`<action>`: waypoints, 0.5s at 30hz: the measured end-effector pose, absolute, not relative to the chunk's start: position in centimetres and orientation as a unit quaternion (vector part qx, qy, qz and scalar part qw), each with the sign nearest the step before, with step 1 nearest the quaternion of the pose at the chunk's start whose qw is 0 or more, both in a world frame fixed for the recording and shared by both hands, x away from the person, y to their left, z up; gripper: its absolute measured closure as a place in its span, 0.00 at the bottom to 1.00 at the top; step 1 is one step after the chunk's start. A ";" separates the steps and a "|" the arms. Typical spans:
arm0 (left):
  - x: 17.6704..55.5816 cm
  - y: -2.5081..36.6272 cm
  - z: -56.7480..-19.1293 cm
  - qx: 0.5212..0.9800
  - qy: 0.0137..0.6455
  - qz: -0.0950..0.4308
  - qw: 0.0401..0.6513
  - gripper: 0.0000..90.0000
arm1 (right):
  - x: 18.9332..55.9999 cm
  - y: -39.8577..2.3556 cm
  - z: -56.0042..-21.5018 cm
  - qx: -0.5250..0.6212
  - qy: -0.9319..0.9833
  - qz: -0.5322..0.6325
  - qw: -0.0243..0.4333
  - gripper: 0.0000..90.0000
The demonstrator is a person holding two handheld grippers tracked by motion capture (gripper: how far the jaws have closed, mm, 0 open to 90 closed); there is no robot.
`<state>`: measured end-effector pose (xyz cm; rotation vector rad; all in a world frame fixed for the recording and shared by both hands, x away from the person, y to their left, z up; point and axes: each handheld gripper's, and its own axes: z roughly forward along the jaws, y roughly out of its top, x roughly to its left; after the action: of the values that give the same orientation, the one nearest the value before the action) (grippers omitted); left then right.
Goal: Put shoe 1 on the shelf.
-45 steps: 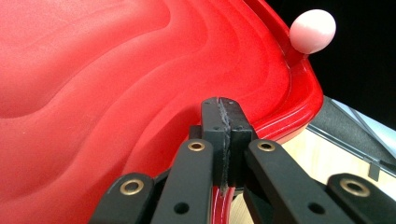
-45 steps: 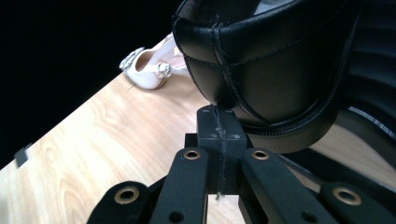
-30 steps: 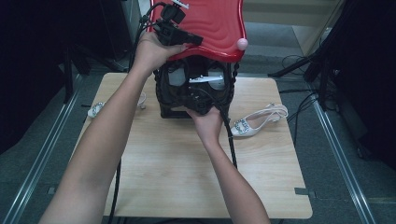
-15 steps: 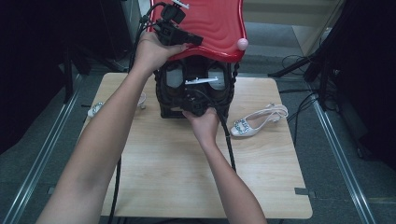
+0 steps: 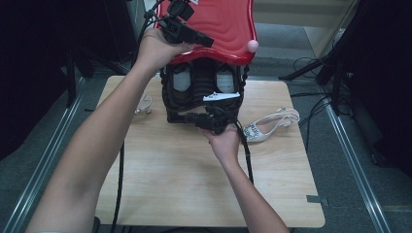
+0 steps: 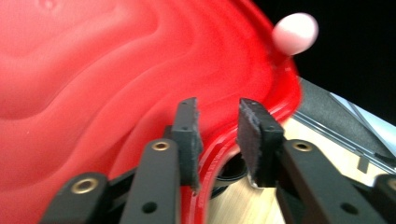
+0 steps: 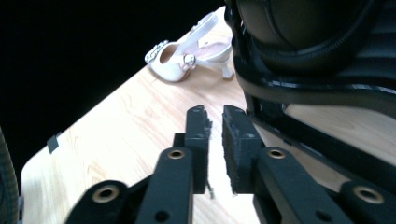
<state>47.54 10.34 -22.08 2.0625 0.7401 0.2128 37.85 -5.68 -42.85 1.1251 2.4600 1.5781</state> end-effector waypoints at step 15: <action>42.3 12.7 -23.3 0.844 0.285 0.070 0.449 0.49 | 33.2 -11.1 -44.0 0.344 0.788 0.511 0.001 0.67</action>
<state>42.32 12.70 -23.35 2.0874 0.7051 0.1738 33.20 -11.09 -44.00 1.0782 2.4738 1.6028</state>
